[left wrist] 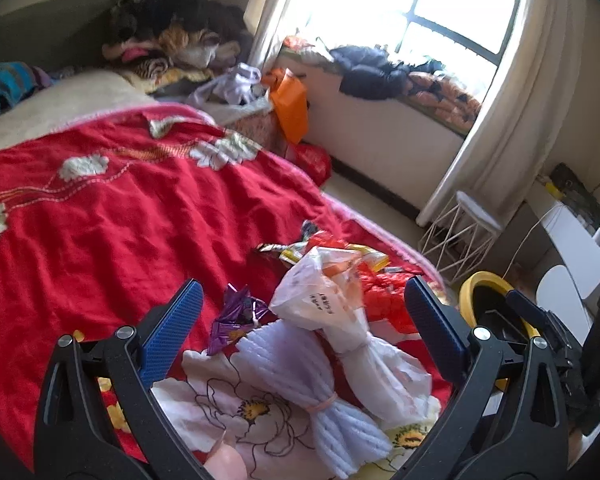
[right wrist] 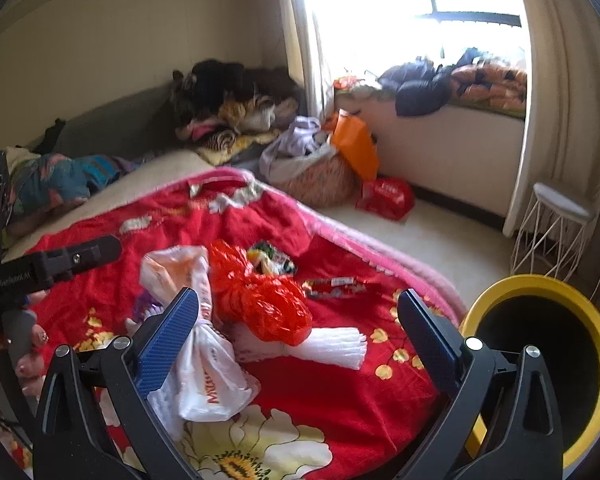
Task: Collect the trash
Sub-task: 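Grasp the white plastic bag with the left tool while the right tool grasps the red bag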
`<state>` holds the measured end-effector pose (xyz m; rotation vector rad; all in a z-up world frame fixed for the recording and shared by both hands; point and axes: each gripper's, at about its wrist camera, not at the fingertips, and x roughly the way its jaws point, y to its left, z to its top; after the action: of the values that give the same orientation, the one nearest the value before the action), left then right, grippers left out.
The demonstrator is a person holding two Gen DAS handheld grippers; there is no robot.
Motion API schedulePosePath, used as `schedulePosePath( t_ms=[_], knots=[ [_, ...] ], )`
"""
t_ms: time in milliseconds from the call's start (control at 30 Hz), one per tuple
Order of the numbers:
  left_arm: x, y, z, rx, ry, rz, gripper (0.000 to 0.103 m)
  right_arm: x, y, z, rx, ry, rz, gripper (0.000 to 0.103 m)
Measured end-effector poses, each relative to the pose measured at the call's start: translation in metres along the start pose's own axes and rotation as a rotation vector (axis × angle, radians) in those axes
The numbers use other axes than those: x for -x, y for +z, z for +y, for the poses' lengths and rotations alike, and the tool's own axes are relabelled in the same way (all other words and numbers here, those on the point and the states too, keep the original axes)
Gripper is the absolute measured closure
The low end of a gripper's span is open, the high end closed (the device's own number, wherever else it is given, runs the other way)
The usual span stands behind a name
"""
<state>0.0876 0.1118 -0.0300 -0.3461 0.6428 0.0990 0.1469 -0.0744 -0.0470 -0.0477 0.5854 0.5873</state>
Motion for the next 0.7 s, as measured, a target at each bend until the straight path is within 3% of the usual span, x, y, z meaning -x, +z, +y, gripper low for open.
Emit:
schedulePosePath(
  t_ms=[333,400,500,567,633,700],
  knots=[
    [-0.043,0.002,0.01,0.031,-0.065,0.103,0.011,-0.057,-0.005,-0.01,-0.037,0.123,0.162,0.032],
    [-0.048,0.001,0.01,0.038,-0.079,0.116,0.012,-0.064,-0.006,-0.007,-0.032,0.15,0.18,0.049],
    [-0.055,-0.002,0.009,0.036,-0.089,0.137,0.025,-0.064,-0.009,-0.006,-0.041,0.186,0.171,0.07],
    [-0.059,-0.004,0.006,0.032,-0.087,0.144,0.036,-0.057,-0.01,-0.005,-0.042,0.203,0.142,0.078],
    [-0.059,-0.005,0.005,0.031,-0.092,0.152,0.055,-0.051,-0.009,-0.005,-0.05,0.215,0.118,0.083],
    [-0.057,-0.006,0.002,0.023,-0.092,0.146,0.06,-0.042,-0.009,-0.007,-0.075,0.225,0.092,0.087]
  ],
)
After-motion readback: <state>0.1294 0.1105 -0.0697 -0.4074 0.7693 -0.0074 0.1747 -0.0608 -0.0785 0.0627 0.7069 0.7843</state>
